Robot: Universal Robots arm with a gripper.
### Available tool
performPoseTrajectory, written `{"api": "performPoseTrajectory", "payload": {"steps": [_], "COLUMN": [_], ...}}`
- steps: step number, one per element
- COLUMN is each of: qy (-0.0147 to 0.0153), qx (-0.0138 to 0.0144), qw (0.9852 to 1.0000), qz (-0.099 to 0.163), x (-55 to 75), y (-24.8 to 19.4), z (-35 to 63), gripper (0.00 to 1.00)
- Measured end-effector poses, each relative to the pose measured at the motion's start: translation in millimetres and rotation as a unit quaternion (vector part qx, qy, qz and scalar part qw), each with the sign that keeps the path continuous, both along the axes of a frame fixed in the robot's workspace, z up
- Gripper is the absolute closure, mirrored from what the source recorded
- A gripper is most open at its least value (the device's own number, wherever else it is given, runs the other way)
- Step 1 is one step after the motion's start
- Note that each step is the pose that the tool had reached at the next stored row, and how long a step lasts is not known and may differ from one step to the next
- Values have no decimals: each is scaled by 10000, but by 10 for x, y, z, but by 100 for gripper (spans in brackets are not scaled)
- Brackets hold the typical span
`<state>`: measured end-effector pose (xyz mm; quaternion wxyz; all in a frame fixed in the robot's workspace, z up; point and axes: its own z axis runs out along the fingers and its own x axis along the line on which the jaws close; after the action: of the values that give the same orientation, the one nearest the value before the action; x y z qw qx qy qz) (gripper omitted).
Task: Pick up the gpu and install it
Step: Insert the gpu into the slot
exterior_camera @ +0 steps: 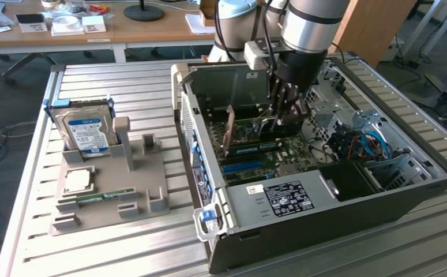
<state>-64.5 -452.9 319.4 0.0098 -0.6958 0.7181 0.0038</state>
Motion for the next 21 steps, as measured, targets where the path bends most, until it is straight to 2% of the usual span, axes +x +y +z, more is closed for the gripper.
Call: {"api": "performPoseTrajectory", "payload": {"steps": [4,9,21], "qy": [0,0,0], "qx": [-4,-5,-5], "qw": [10000,10000,10000], "qz": [0,0,0], "x": [0,-6,-6], "y": [0,0,0], "z": [-4,-83,-112], "gripper": [73,73,73]}}
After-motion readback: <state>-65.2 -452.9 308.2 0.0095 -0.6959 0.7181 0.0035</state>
